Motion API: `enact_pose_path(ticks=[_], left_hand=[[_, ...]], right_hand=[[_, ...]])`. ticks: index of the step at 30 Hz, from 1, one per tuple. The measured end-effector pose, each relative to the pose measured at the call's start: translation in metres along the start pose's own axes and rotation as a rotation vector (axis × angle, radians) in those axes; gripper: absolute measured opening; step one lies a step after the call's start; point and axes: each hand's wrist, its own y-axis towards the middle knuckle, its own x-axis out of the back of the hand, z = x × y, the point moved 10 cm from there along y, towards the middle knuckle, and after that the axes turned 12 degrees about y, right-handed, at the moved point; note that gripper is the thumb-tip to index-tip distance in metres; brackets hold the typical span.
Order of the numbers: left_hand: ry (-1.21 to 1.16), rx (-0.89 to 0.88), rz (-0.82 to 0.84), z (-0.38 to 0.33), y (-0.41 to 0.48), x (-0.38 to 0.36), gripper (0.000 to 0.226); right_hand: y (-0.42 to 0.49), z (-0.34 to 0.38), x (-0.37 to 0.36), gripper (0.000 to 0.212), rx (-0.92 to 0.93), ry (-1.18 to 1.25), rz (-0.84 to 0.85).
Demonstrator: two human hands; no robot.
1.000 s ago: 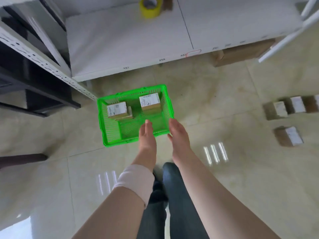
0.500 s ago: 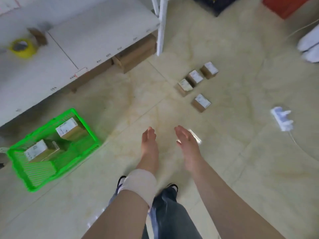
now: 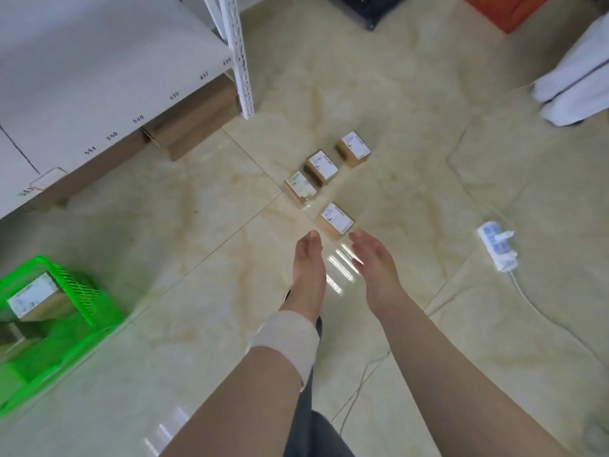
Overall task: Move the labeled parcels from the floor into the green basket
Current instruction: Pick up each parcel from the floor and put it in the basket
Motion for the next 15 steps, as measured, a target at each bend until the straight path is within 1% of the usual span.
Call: enact_pose_path(ticks=[3,6,8,10,12,15], left_hand=[[0.003,0.071,-0.040,-0.005,0.034,-0.026,0.045],[0.012,0.085,-0.084,-0.024,0.070,-0.052,0.043],[0.012,0.092,-0.099,-0.037,0.090,-0.071,0.043],[-0.013,0.109,-0.129,-0.048,0.106,-0.088,0.041],[-0.055,0.139,-0.176,-0.055,0.124,-0.103,0.040],[-0.160,0.181,-0.262,-0.058,0.150,-0.122,0.040]], right_hand=[[0.042,0.021,0.006,0.047,-0.062,-0.044,0.025],[0.088,0.046,0.016,0.045,-0.067,-0.082,0.032],[0.114,0.062,0.024,0.039,-0.076,-0.111,0.034],[0.137,0.079,0.032,0.028,-0.078,-0.161,0.052],[0.162,0.098,0.037,0.015,-0.081,-0.266,0.096],[0.208,0.122,0.040,0.015,-0.099,-0.398,0.209]])
